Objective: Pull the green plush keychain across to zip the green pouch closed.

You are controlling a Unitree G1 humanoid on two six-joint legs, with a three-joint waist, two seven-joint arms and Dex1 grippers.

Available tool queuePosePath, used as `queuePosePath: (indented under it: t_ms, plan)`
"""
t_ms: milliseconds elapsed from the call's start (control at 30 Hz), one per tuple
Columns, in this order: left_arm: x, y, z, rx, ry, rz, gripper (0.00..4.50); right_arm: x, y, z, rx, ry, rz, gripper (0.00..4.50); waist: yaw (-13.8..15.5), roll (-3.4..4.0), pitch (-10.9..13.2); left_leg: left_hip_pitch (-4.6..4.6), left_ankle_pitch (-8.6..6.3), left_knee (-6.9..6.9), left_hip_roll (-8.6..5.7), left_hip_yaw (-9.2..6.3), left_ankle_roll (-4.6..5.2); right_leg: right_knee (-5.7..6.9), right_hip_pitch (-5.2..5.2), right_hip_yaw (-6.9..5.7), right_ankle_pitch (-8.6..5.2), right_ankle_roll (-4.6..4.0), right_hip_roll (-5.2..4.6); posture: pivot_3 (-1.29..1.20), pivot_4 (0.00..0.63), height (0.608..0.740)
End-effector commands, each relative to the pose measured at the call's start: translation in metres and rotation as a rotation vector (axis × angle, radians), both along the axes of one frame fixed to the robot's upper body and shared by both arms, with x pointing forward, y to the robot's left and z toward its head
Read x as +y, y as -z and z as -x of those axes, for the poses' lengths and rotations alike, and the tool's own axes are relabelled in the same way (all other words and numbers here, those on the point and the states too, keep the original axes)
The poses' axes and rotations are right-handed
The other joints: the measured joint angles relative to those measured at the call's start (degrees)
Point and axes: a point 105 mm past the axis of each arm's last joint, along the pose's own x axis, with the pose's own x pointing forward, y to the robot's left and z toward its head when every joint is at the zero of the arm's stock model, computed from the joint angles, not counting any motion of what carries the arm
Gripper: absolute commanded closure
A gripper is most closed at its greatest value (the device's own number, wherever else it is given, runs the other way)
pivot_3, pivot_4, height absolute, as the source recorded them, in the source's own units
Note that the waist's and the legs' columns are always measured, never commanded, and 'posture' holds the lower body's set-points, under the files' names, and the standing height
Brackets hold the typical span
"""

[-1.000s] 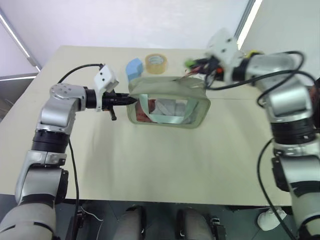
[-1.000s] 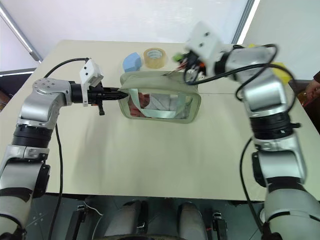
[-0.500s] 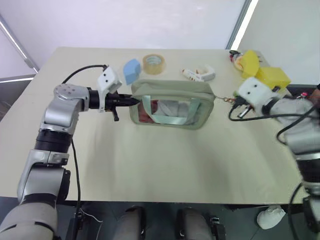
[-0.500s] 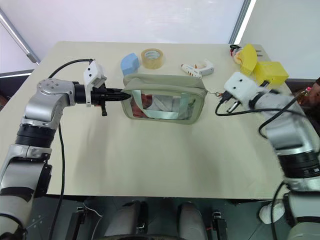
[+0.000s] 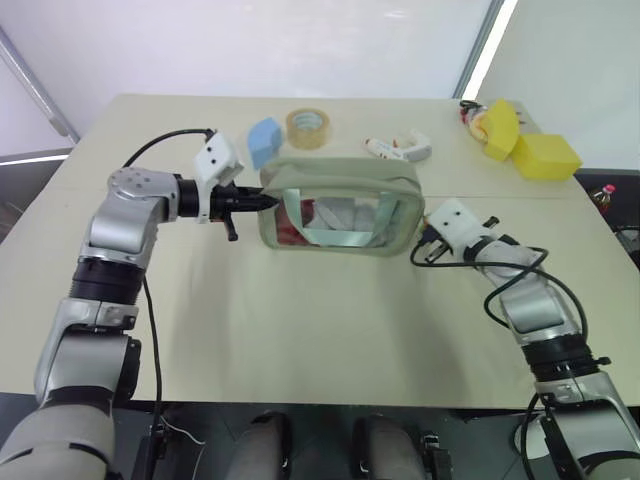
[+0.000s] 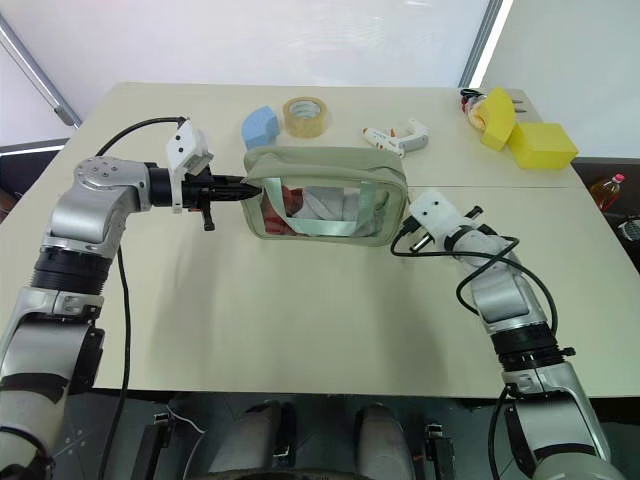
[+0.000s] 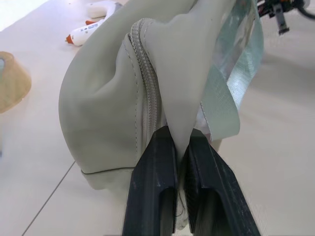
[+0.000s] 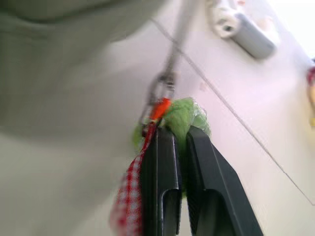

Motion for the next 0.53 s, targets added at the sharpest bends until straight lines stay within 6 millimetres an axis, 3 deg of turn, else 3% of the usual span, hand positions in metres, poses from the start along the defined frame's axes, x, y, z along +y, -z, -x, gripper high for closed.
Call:
queuePosePath:
  t_ms: [33,167,200,367,533]
  plan:
    - [0.014,-0.018,0.0,-0.022,-0.037,0.032,2.37,0.0,-0.058,0.013,-0.071,-0.098,-0.106,2.38,0.02,0.02,0.01,-0.02,0.0,0.0,0.0,0.0,0.0,0.0,-0.02,0.0,0.0,0.0,0.0,0.0,0.15,0.74]
    - [0.026,-0.032,0.002,-0.015,-0.055,0.067,0.36,0.009,-0.087,0.045,-0.004,-0.265,-0.149,0.3,0.16,0.02,0.02,-0.03,-0.01,0.0,0.0,-0.02,0.01,-0.01,0.0,-0.02,0.0,0.0,0.0,0.0,0.15,0.74]
    - [0.031,-0.035,0.003,-0.013,-0.063,0.075,0.07,0.011,-0.096,0.053,0.009,-0.297,-0.159,0.05,0.17,0.01,0.02,-0.03,-0.01,0.0,0.01,-0.02,0.01,-0.02,0.0,-0.03,0.0,0.0,0.0,0.0,0.15,0.74]
    - [0.053,-0.047,0.004,-0.012,-0.136,0.109,0.07,0.031,-0.137,0.082,0.015,-0.421,-0.23,0.05,0.0,0.01,0.01,-0.01,-0.05,0.0,0.03,-0.06,0.08,-0.03,0.01,-0.01,0.0,0.0,0.0,0.0,0.15,0.74]
    - [0.046,-0.045,0.006,-0.007,-0.109,0.127,0.07,0.039,-0.143,0.078,-0.019,-0.411,-0.245,0.05,0.23,-0.01,0.0,-0.02,-0.05,0.01,0.02,-0.07,0.08,-0.01,0.02,-0.01,0.0,0.0,0.0,0.0,0.15,0.74]
